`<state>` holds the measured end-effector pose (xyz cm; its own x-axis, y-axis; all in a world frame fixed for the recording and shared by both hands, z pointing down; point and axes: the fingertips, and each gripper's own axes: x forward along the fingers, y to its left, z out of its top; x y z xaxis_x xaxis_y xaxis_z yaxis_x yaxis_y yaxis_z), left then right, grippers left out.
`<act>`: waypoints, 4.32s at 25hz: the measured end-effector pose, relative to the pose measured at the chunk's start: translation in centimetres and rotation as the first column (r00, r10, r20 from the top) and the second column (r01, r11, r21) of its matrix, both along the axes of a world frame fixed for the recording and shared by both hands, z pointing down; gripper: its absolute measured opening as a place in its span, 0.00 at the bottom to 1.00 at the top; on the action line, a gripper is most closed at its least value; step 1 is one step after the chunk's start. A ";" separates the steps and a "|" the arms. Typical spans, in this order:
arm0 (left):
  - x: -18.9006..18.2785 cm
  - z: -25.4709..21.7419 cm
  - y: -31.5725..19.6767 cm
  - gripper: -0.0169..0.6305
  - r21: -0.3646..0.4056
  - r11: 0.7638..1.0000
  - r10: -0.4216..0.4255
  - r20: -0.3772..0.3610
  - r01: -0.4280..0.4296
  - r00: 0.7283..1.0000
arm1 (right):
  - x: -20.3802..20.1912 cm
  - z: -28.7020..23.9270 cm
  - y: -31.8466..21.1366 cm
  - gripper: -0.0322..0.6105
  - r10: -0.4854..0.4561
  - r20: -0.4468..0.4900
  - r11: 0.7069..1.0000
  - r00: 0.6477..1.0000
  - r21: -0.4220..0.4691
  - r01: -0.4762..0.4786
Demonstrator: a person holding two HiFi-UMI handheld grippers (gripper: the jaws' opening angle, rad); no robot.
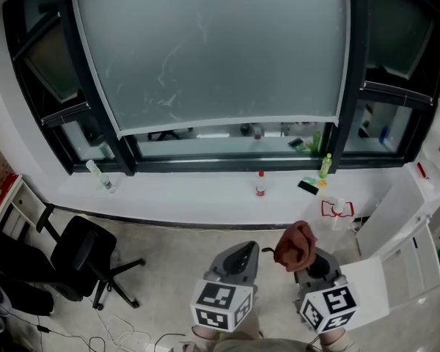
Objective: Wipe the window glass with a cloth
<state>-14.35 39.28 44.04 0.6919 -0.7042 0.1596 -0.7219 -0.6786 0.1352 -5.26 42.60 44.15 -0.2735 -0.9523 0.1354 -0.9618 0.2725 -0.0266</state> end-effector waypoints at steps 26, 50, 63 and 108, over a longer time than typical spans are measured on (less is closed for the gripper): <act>3.4 -0.5 -21.1 0.03 0.014 0.999 0.034 -0.004 -0.034 0.999 | 3.3 -0.6 -20.2 0.12 0.045 -0.024 0.999 0.999 0.009 -0.045; 4.1 -2.1 -43.3 0.03 0.029 0.994 0.102 0.015 -0.103 0.995 | 2.8 -2.5 -43.0 0.12 0.070 -0.028 0.997 0.997 0.023 -0.070; 5.1 -2.0 -49.5 0.03 0.018 0.994 0.103 0.026 -0.103 0.994 | 4.1 -3.6 -48.8 0.12 0.087 -0.076 0.996 0.993 0.009 -0.087; 18.2 -6.8 -76.5 0.03 0.093 0.996 -0.006 0.046 0.001 0.999 | 16.7 -27.1 -83.4 0.12 0.055 -0.646 0.923 0.762 0.324 0.209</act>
